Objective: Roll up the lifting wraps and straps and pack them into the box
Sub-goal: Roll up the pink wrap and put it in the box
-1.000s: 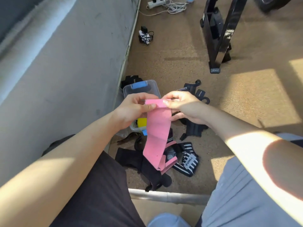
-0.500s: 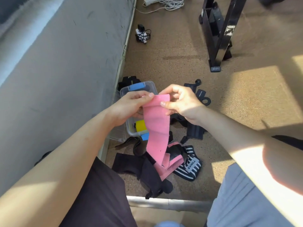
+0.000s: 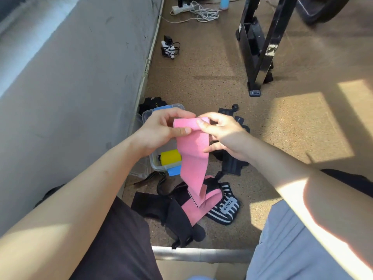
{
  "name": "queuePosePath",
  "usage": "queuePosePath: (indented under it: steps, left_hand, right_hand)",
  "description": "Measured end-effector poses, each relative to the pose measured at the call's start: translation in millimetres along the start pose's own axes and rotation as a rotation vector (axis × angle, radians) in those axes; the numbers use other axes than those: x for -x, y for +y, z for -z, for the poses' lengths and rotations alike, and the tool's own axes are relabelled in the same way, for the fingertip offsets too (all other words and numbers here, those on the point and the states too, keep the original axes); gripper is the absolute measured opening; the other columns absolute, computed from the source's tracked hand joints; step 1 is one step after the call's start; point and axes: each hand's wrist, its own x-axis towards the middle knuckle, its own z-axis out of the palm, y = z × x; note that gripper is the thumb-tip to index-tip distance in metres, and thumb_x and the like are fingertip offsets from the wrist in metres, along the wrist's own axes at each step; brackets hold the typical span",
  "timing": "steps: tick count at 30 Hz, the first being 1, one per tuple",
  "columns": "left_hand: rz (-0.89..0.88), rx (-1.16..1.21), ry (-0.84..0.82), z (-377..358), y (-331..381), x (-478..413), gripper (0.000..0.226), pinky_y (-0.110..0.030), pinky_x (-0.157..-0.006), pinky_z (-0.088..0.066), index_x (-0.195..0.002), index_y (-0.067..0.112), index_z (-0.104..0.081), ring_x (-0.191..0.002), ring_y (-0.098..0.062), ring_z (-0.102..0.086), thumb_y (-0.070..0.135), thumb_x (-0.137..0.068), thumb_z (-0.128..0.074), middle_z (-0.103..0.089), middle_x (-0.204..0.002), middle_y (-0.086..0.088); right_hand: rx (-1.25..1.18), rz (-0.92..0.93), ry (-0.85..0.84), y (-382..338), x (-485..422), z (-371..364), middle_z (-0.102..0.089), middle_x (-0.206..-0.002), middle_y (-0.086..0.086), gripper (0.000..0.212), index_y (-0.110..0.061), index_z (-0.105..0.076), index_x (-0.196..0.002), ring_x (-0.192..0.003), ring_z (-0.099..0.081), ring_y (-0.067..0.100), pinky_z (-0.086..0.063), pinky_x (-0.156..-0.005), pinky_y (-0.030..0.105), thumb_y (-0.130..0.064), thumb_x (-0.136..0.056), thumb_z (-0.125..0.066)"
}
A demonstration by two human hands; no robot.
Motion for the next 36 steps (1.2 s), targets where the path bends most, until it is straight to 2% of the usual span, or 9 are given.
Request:
queuePosePath:
  steps: [5,10,14,21,25,27,30,32,36]
  left_hand:
    - [0.005,-0.017,0.022,-5,0,0,0.045,-0.028,-0.088,-0.057,-0.123,0.015,-0.065,-0.099,-0.014,-0.065,-0.005,-0.085,-0.075,-0.068,-0.112,-0.008]
    - [0.164,-0.112,-0.002,-1,4,4,0.034,-0.034,-0.086,-0.057,-0.128,0.019,-0.066,-0.106,-0.017,-0.072,0.034,-0.097,-0.067,-0.075,-0.118,-0.003]
    - [0.175,-0.097,-0.004,-4,5,4,0.035,-0.035,-0.086,-0.061,-0.128,0.024,-0.067,-0.104,-0.015,-0.074,0.044,-0.101,-0.057,-0.076,-0.117,0.001]
    - [0.141,0.02,0.056,-8,-1,-2,0.019,-0.044,-0.086,-0.063,-0.115,0.013,-0.066,-0.101,-0.024,-0.074,0.023,-0.099,-0.066,-0.072,-0.108,-0.005]
    - [0.07,0.055,0.044,-6,-2,-4,0.019,-0.03,-0.073,-0.063,-0.111,0.009,-0.063,-0.085,-0.012,-0.071,0.002,-0.095,-0.068,-0.069,-0.096,-0.001]
    - [0.041,0.043,0.036,-5,-3,-4,0.023,-0.028,-0.073,-0.062,-0.111,0.007,-0.062,-0.085,-0.012,-0.07,-0.004,-0.092,-0.068,-0.066,-0.097,-0.004]
    - [0.03,0.024,0.03,-5,-3,-4,0.028,-0.032,-0.077,-0.063,-0.111,0.008,-0.061,-0.091,-0.018,-0.069,-0.008,-0.089,-0.07,-0.066,-0.101,-0.01]
    - [0.073,0.009,0.023,-5,-1,-5,0.032,-0.034,-0.078,-0.063,-0.116,0.011,-0.061,-0.096,-0.019,-0.07,0.0,-0.089,-0.074,-0.067,-0.107,-0.008]
    - [0.212,0.005,-0.015,-4,-1,-9,0.036,-0.038,-0.083,-0.063,-0.122,0.021,-0.066,-0.111,-0.019,-0.071,0.04,-0.093,-0.073,-0.071,-0.119,-0.004]
  right_hand:
    - [-0.034,0.049,0.02,1,8,6,-0.063,-0.109,0.006,0.017,-0.015,-0.067,-0.116,-0.092,-0.063,0.018,-0.055,-0.055,0.025,-0.016,-0.098,-0.067]
    - [-0.009,0.107,0.005,-4,5,13,-0.064,-0.102,0.004,0.019,-0.019,-0.067,-0.112,-0.082,-0.06,0.011,-0.056,-0.058,0.026,-0.008,-0.097,-0.068]
    - [0.002,0.145,0.009,-5,1,13,-0.063,-0.096,0.004,0.023,-0.022,-0.066,-0.106,-0.078,-0.057,0.012,-0.058,-0.06,0.026,-0.003,-0.094,-0.07]
    - [0.144,0.23,0.024,0,-6,12,-0.065,-0.1,0.006,0.031,-0.022,-0.064,-0.107,-0.08,-0.062,0.012,-0.061,-0.063,0.032,0.003,-0.091,-0.07]
    - [0.077,0.108,0.003,-4,-8,14,-0.067,-0.118,0.011,0.02,-0.018,-0.066,-0.117,-0.098,-0.068,0.021,-0.059,-0.063,0.032,-0.021,-0.098,-0.068]
    - [0.064,0.064,-0.012,-5,-10,14,-0.066,-0.123,0.014,0.025,-0.017,-0.069,-0.117,-0.105,-0.068,0.026,-0.059,-0.062,0.032,-0.035,-0.101,-0.062]
    - [0.061,0.087,-0.02,-3,-12,16,-0.066,-0.116,0.013,0.018,-0.015,-0.071,-0.113,-0.1,-0.067,0.021,-0.059,-0.062,0.032,-0.026,-0.1,-0.064]
    - [0.047,0.093,-0.028,-2,-13,18,-0.066,-0.113,0.01,0.016,-0.015,-0.071,-0.114,-0.097,-0.067,0.019,-0.059,-0.063,0.031,-0.019,-0.099,-0.066]
    - [0.05,0.133,-0.041,-1,-13,20,-0.065,-0.102,0.006,0.019,-0.016,-0.069,-0.114,-0.082,-0.065,0.012,-0.062,-0.067,0.03,-0.008,-0.097,-0.067]
